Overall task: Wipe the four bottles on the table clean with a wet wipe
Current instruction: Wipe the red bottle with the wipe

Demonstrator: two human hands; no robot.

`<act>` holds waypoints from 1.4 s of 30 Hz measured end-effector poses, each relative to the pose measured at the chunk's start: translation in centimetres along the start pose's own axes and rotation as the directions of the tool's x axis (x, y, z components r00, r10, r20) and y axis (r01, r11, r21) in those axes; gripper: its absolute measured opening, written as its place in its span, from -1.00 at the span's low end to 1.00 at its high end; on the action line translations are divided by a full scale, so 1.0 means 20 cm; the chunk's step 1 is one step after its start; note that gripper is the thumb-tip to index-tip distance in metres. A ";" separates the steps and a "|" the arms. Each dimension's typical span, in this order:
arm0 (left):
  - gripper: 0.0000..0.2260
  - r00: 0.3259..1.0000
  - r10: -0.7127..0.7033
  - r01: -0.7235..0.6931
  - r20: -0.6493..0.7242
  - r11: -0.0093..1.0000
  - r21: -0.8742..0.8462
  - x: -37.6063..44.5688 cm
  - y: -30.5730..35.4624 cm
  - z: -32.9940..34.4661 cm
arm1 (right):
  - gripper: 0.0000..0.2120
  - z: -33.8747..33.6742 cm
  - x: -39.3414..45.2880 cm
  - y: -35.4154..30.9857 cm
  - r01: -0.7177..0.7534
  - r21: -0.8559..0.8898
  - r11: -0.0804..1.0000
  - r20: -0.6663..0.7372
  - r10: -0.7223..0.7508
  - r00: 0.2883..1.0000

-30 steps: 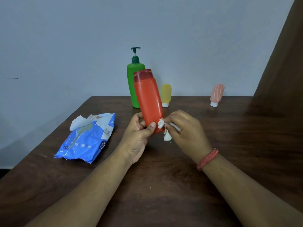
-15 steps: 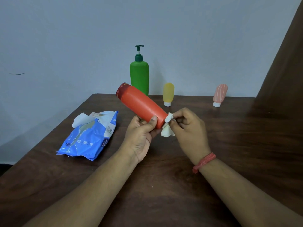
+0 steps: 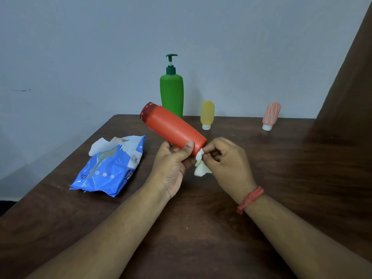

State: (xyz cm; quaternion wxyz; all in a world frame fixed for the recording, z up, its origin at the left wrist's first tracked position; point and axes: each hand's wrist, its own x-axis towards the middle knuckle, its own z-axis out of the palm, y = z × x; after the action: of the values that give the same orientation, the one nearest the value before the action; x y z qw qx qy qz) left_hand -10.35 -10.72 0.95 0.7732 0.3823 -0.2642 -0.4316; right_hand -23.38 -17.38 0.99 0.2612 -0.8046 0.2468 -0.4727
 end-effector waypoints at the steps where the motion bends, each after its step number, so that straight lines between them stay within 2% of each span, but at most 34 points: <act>1: -0.50 1.000 0.003 -0.003 0.012 1.000 -0.002 0.00 0.00 0.00 | -0.85 -0.01 0.01 0.00 -0.007 -0.004 1.000 -0.032 0.007 0.999; 4: -0.43 0.999 0.022 -0.024 0.035 0.999 0.036 0.01 -0.01 0.00 | -0.85 -0.03 0.03 0.04 -0.054 0.018 0.998 -0.128 0.055 0.990; 6: -0.40 0.999 0.031 -0.035 0.026 0.988 0.150 0.01 -0.02 -0.02 | -0.85 -0.05 0.05 0.08 -0.126 0.064 0.990 -0.172 0.135 0.976; 10: -0.36 0.996 0.068 -0.085 0.051 0.850 0.520 0.04 -0.02 -0.07 | -0.80 -0.12 0.10 0.16 -0.255 0.183 0.949 -0.279 0.299 0.912; 13: -0.36 0.996 0.023 -0.074 0.088 0.769 0.635 0.06 -0.03 -0.10 | -0.82 -0.16 0.12 0.20 -0.280 0.273 0.921 -0.341 0.364 0.866; 19: -0.48 0.988 -0.038 -0.077 0.150 0.720 0.689 0.06 -0.06 -0.09 | -0.78 -0.23 0.15 0.29 -0.345 0.384 0.856 -0.441 0.499 0.746; 27: -0.58 0.993 -0.015 -0.086 0.120 0.607 0.790 0.05 -0.07 -0.06 | -0.79 -0.32 0.15 0.35 -0.397 0.441 0.805 -0.467 0.584 0.664; 30: -0.58 0.991 0.002 -0.112 0.134 0.562 0.819 0.03 -0.07 -0.04 | -0.79 -0.35 0.15 0.36 -0.391 0.472 0.790 -0.471 0.601 0.646; 37: -0.45 0.978 -0.015 -0.190 0.207 0.336 0.922 0.08 -0.06 0.00 | -0.82 -0.37 0.14 0.36 -0.402 0.508 0.762 -0.440 0.630 0.640; 42: -0.43 0.972 -0.020 -0.216 0.232 0.299 0.929 0.20 -0.11 0.06 | -0.85 -0.35 0.16 0.39 -0.424 0.494 0.759 -0.424 0.636 0.645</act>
State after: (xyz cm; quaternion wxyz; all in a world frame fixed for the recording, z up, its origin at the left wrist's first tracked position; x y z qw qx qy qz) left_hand -10.28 -15.44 0.14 0.3933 0.7016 -0.5661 -0.1805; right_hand -29.43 -26.50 0.79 0.4426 -0.4547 0.4530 -0.6262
